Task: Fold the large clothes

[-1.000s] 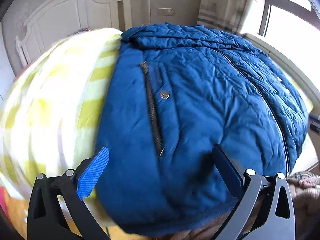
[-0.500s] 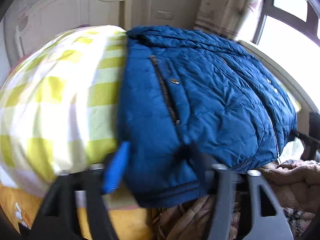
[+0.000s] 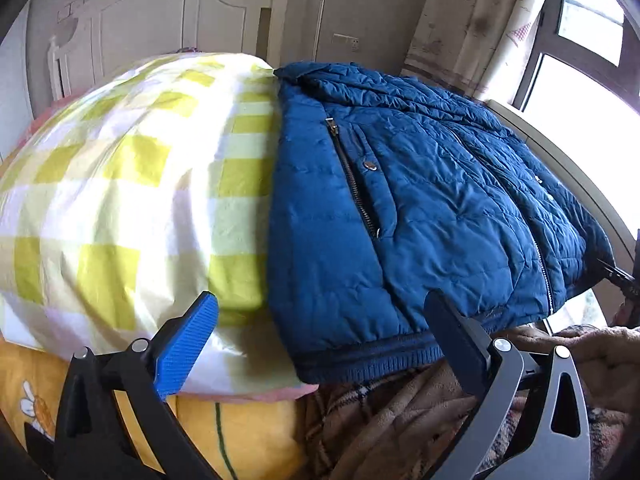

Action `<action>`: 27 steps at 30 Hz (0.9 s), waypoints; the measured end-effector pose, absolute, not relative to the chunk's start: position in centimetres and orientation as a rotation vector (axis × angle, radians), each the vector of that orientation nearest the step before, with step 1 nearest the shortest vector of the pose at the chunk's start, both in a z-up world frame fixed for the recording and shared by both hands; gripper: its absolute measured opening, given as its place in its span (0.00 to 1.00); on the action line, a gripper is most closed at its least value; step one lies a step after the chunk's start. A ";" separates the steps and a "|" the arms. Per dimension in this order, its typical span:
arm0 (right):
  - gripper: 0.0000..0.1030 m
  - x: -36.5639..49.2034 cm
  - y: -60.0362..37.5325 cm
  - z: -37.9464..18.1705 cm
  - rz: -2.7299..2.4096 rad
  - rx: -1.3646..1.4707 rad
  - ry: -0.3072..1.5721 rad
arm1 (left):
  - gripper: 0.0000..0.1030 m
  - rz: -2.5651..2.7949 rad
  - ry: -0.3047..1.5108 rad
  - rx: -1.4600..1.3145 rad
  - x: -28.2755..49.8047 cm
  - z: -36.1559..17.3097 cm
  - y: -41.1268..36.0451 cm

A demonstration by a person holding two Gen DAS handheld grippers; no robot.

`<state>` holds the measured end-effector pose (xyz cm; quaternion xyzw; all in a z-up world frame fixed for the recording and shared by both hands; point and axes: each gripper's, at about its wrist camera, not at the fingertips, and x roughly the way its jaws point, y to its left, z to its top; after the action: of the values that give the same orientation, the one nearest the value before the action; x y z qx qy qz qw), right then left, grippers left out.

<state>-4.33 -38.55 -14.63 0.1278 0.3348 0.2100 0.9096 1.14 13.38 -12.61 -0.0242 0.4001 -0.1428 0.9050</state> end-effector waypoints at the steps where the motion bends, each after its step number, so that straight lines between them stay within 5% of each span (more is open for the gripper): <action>1: 0.31 -4.5 -38.8 -14.7 0.433 0.266 0.691 | 0.96 -0.299 0.829 -0.059 1.2 -12.7 13.5; 11: 0.33 -4.1 -38.7 -15.0 0.431 0.251 0.695 | 0.82 -0.357 0.943 -0.177 1.4 -15.3 13.4; 14: 0.33 -4.0 -38.6 -15.0 0.434 0.255 0.694 | 0.60 -0.397 0.934 -0.255 1.8 -15.8 13.7; 17: 0.33 -4.0 -38.8 -15.2 0.437 0.256 0.694 | 0.50 -0.428 0.935 -0.341 2.0 -16.3 14.8; 24: 0.45 -3.1 -38.9 -16.7 0.434 0.294 0.714 | 0.50 -0.525 0.945 -0.585 2.8 -18.8 16.1; 26: 0.40 -3.2 -38.8 -16.8 0.416 0.276 0.708 | 0.37 -0.528 0.934 -0.589 2.5 -18.7 15.7; 27: 0.28 -3.3 -38.9 -16.7 0.414 0.267 0.706 | 0.34 -0.528 0.928 -0.589 2.3 -18.5 15.6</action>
<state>-3.35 -38.88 -16.73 0.1293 0.3422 0.2005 0.9088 2.32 15.62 -18.52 -0.2766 0.4358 -0.2481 0.8197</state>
